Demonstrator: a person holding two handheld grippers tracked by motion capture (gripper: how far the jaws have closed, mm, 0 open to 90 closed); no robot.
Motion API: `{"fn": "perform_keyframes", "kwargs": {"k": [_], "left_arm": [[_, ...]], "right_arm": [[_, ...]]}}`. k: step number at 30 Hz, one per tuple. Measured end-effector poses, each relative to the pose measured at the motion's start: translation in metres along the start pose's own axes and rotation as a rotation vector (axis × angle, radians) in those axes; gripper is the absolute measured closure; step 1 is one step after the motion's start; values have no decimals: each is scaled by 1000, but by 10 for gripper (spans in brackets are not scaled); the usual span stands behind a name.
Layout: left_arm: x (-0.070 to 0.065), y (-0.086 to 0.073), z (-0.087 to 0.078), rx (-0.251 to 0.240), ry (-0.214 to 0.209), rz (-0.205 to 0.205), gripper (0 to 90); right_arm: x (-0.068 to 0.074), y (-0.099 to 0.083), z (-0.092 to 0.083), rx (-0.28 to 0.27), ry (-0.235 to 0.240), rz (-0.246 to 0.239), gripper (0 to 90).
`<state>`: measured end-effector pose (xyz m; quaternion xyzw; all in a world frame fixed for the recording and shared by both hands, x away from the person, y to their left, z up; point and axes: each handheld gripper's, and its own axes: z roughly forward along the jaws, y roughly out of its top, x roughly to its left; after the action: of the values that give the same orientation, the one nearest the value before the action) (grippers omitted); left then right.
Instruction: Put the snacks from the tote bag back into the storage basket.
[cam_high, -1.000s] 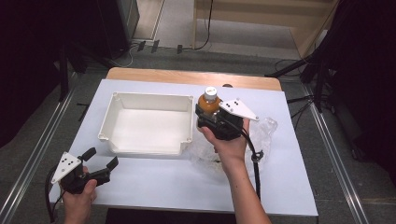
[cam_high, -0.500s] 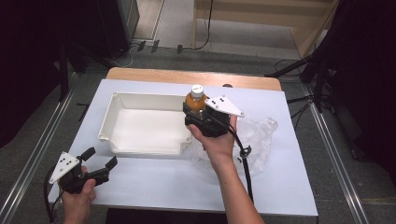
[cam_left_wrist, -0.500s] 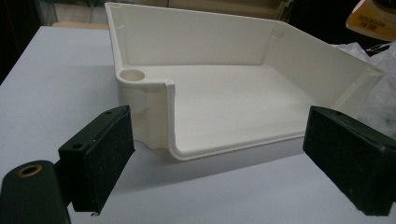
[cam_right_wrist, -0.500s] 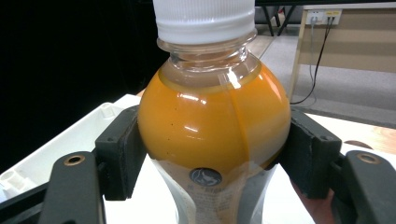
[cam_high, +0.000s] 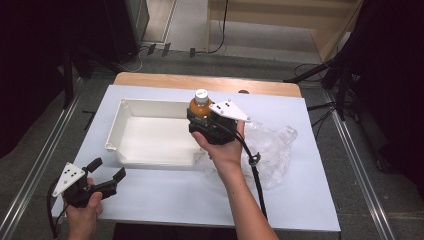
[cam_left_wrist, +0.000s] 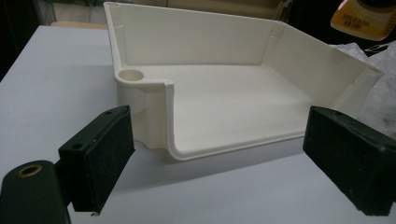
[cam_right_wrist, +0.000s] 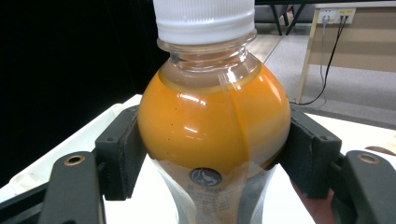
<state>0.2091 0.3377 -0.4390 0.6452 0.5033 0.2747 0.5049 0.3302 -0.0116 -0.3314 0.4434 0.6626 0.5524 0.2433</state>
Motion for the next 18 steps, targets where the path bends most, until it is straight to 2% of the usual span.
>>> {"fn": "perform_keyframes", "kwargs": {"k": [18], "left_arm": [[1,0,1,3,4,-11,91]], "right_arm": [[9,-10,14,28,14,-8,308]]}}
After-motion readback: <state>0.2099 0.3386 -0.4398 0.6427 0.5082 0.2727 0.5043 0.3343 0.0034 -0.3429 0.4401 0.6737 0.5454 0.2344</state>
